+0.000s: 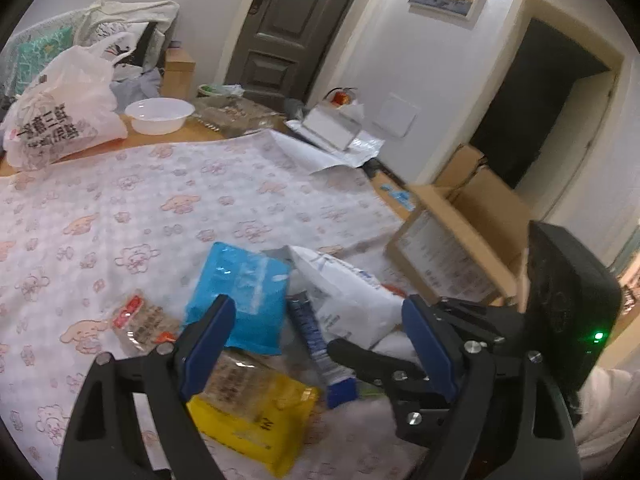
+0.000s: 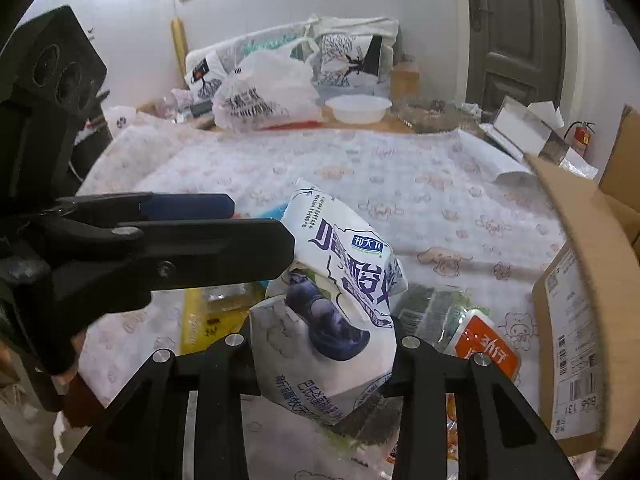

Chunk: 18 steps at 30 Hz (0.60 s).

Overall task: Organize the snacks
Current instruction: 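Grasp the white yogurt-snack bag with the right gripper, then carry the white bag with the right gripper into the box and release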

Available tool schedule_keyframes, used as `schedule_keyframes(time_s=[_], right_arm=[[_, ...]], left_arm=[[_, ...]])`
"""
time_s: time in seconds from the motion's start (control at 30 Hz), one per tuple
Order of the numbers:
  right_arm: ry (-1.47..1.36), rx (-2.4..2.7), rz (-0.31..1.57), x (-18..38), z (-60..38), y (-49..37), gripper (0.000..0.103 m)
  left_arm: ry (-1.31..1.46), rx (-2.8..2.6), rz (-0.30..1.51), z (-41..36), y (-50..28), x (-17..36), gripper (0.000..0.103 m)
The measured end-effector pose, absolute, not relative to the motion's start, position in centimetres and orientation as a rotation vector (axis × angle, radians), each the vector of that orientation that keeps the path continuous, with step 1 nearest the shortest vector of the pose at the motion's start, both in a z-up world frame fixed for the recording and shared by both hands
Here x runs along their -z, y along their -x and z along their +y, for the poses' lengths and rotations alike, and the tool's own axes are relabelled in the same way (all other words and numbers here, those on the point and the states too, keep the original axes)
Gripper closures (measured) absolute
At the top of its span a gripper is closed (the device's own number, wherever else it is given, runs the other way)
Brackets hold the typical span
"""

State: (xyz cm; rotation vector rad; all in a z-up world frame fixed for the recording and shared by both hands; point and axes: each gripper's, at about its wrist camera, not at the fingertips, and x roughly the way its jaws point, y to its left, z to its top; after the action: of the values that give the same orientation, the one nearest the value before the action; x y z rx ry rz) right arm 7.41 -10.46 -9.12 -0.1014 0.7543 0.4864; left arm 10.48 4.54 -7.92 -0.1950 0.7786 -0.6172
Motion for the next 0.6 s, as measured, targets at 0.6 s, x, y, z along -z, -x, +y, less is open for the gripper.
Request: schedule_keyframes(time_s=[0.6], right_arm=[[0.111,-0.593,0.569,1.8,-9.5,-2.6,0.072]], left_arm=[[0.097,0.639,0.642,1.5,-4.7,0.9,0.037]])
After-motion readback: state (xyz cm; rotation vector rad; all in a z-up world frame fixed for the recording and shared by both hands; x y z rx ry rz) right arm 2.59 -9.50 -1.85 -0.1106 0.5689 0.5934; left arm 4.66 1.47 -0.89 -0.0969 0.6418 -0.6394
